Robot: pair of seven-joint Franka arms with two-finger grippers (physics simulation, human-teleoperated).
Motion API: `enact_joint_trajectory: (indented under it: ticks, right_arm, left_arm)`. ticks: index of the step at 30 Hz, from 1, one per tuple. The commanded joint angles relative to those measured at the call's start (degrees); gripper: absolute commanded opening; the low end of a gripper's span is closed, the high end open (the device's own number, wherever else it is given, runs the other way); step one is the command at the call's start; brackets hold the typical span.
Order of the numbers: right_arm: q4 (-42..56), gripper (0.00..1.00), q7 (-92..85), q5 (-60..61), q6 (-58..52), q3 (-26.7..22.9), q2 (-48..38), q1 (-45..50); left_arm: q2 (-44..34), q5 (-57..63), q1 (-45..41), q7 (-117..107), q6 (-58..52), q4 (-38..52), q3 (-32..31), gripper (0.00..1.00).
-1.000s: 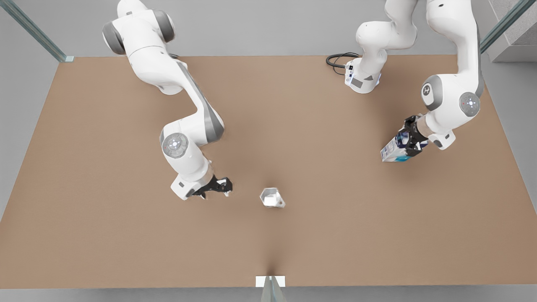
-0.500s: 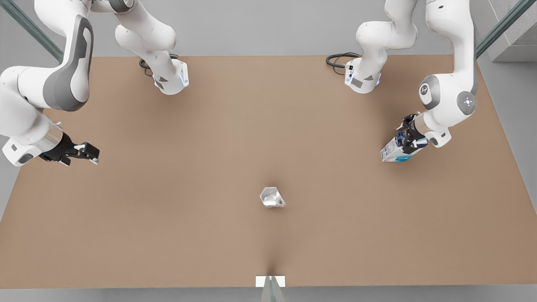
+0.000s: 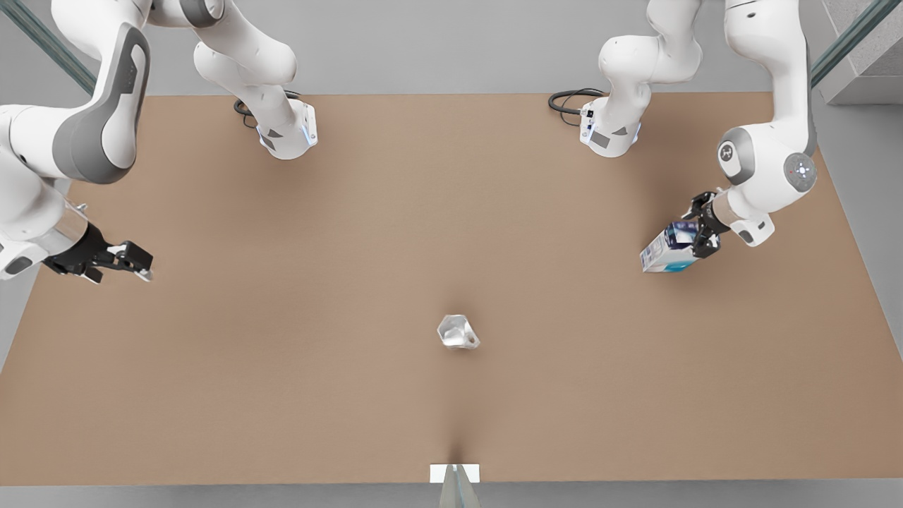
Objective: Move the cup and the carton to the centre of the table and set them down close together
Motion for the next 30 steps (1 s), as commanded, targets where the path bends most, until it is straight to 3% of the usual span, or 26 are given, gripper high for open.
enact_joint_trajectory:
  ticks: [1,15,16,17,25,28,30]
  right_arm:
    - [-0.1,1.00,-0.1,-0.1,0.0,0.0,0.0,0.1]
    - [3.7,1.00,0.2,-0.5,-3.0,-0.4,0.0,0.1]
    - [4.0,1.00,0.2,-0.5,-3.0,-0.4,0.1,0.1]
    - [4.0,1.00,0.2,-0.5,-3.0,-0.4,0.1,0.1]
    - [3.9,1.00,0.2,-0.5,-3.1,-0.4,0.2,0.1]
    - [3.9,1.00,0.1,-0.5,-3.0,-0.4,0.3,0.1]
    - [3.9,1.00,0.1,-0.5,-3.0,-0.4,0.3,0.1]
  left_arm:
    - [0.0,1.9,-0.2,0.1,0.0,0.0,0.1,1.00]
    - [4.0,3.5,-0.2,0.3,4.2,-1.0,0.8,1.00]
    - [4.0,3.3,-0.2,0.2,4.1,-1.0,0.8,0.86]
    - [4.0,3.3,-0.2,1.1,4.1,-1.0,0.8,0.65]
    - [4.2,2.7,-0.3,1.1,3.9,-0.9,0.8,0.61]
    - [1.8,2.7,-0.4,1.0,-0.9,1.8,0.2,0.62]
    - [2.1,2.3,-0.4,-3.2,-9.9,8.2,-7.2,0.62]
